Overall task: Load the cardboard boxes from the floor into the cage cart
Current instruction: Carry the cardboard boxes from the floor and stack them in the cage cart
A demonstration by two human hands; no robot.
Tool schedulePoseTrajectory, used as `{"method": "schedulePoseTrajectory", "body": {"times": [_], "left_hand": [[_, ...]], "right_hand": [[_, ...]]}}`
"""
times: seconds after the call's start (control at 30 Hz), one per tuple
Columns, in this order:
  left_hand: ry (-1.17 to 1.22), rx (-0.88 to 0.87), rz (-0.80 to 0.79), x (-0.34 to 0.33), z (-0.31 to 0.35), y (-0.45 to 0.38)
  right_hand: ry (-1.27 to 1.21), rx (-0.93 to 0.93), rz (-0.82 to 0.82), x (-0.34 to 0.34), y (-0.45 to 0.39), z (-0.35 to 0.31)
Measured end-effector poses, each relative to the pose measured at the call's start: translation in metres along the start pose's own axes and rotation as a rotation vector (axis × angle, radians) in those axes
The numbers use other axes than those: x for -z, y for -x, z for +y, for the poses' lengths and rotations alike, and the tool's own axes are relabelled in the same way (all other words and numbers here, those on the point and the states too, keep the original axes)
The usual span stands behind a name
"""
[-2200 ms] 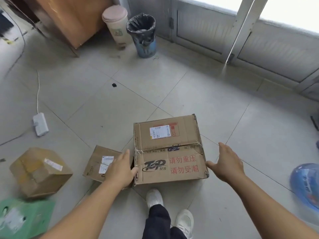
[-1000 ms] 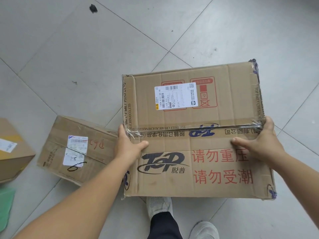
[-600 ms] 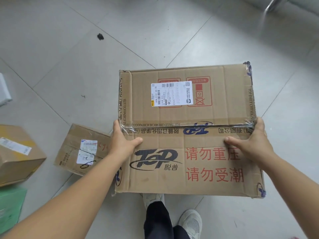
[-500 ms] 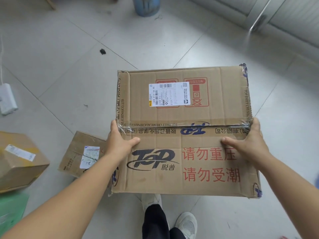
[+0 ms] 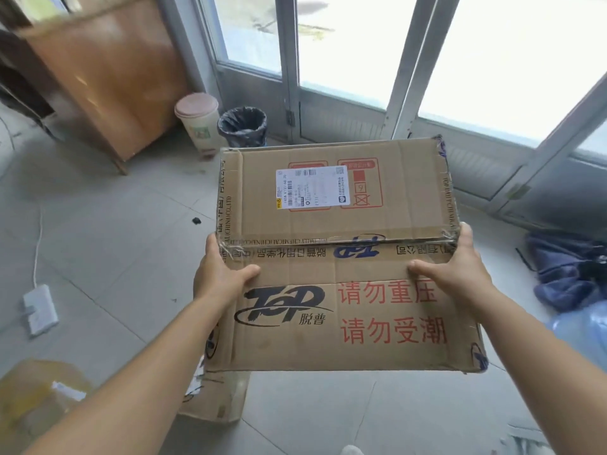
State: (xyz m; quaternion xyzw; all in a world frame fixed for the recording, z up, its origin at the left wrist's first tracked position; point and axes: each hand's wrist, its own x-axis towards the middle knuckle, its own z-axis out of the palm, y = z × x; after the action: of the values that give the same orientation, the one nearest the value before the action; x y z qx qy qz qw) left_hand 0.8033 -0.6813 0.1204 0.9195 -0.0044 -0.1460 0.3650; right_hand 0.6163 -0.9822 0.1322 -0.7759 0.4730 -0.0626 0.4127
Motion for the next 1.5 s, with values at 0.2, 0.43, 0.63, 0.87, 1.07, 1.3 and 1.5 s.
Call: {"method": "schedulePoseTrajectory", "body": {"times": [0.2,0.43,0.63,0.87,1.07,1.3,1.5], "left_hand": [[0.018,-0.181,-0.02,0.054,0.046,0.037],[0.04,-0.37,-0.075,0.11,0.094,0.092],[0.077,-0.529,-0.143,0.136,0.147,0.14],[0.16,-0.736,-0.264,0.132,0.229,0.209],[0.179,-0.889,-0.376,0.086,0.294,0.275],[0.213,-1.018,-0.541,-0.003,0.367,0.372],[0.196,-1.133,-0.648,-0.083,0.422,0.472]], "right_hand": [[-0.071,-0.014,0.135,0.064,0.081,-0.023],[-0.113,-0.042,0.308,0.125,0.178,-0.036],[-0.161,-0.071,0.461,0.188,0.253,-0.044],[-0.229,-0.113,0.689,0.269,0.329,-0.029],[-0.209,-0.213,0.869,0.338,0.382,0.014],[-0.249,-0.323,1.033,0.42,0.422,0.095],[-0.334,-0.418,1.131,0.487,0.453,0.179]]}}
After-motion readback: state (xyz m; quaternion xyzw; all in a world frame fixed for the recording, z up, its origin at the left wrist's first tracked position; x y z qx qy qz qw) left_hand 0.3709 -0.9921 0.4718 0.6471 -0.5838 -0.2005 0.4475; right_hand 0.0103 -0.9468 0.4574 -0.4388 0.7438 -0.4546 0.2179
